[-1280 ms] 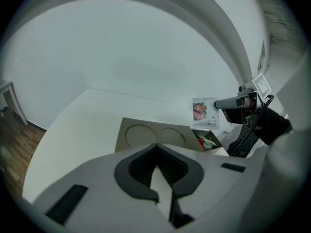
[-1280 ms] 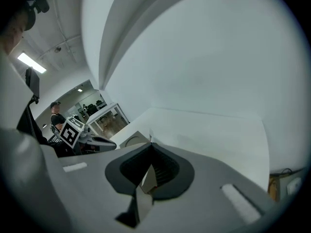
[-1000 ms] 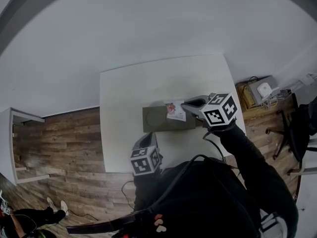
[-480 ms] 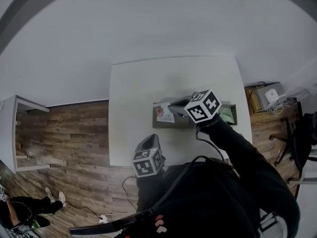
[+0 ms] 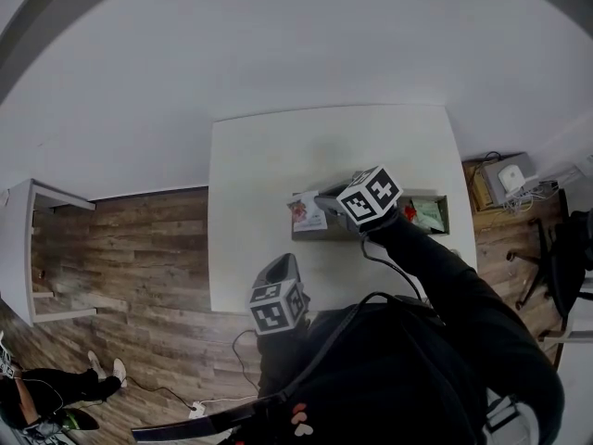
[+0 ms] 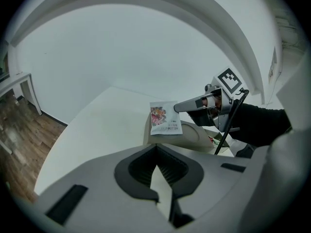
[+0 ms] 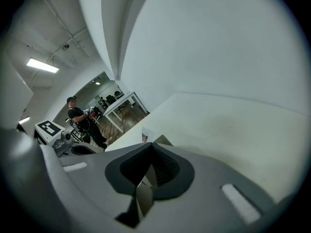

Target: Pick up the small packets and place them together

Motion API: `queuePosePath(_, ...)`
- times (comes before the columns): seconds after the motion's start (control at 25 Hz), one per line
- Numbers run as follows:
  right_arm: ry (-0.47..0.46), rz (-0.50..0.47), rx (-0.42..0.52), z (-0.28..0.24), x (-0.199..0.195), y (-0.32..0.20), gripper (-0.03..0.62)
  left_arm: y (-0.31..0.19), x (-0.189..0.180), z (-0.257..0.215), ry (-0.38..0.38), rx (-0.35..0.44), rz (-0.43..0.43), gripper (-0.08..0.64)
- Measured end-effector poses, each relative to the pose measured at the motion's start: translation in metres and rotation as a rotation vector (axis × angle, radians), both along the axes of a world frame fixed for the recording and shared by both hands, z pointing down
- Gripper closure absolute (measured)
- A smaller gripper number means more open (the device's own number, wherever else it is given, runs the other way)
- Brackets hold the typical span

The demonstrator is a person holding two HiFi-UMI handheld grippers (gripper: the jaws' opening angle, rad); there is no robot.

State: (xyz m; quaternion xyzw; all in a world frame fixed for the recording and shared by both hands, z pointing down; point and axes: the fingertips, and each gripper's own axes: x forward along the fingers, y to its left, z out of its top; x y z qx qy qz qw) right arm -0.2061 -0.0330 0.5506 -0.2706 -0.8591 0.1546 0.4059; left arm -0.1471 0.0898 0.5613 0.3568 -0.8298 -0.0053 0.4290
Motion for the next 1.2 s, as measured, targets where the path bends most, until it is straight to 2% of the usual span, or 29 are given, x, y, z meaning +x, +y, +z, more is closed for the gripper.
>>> queuePosePath(0.2, 0.038, 0.014, 0.033, 0.014, -0.003, -0.005, 0.591, -0.001, -0.002, -0.001, -0.003, -0.001, 0.013, 0.561)
queuePosePath(0.56, 0.091, 0.045, 0.166, 0.031, -0.009, -0.012, 0.577, -0.008, -0.003, 0.000, 0.005, 0.003, 0.053, 0.560)
queuePosePath(0.72, 0.092, 0.054, 0.151, 0.031, -0.012, -0.012, 0.497, -0.014, -0.002, -0.002, 0.006, 0.006, 0.072, 0.561)
queuePosePath(0.96, 0.043, 0.091, 0.134, 0.014, -0.015, -0.028, 0.466, -0.025, -0.001, 0.000, 0.006, 0.008, 0.111, 0.561)
queuePosePath(1.08, -0.045, 0.154, 0.134, -0.015, -0.007, -0.058, 0.466, -0.035, 0.000, 0.001, 0.007, 0.013, 0.137, 0.561)
queuePosePath(1.2, -0.103, 0.226, 0.166, -0.040, 0.020, -0.101, 0.467, -0.045, 0.001, 0.002, 0.005, 0.017, 0.164, 0.560)
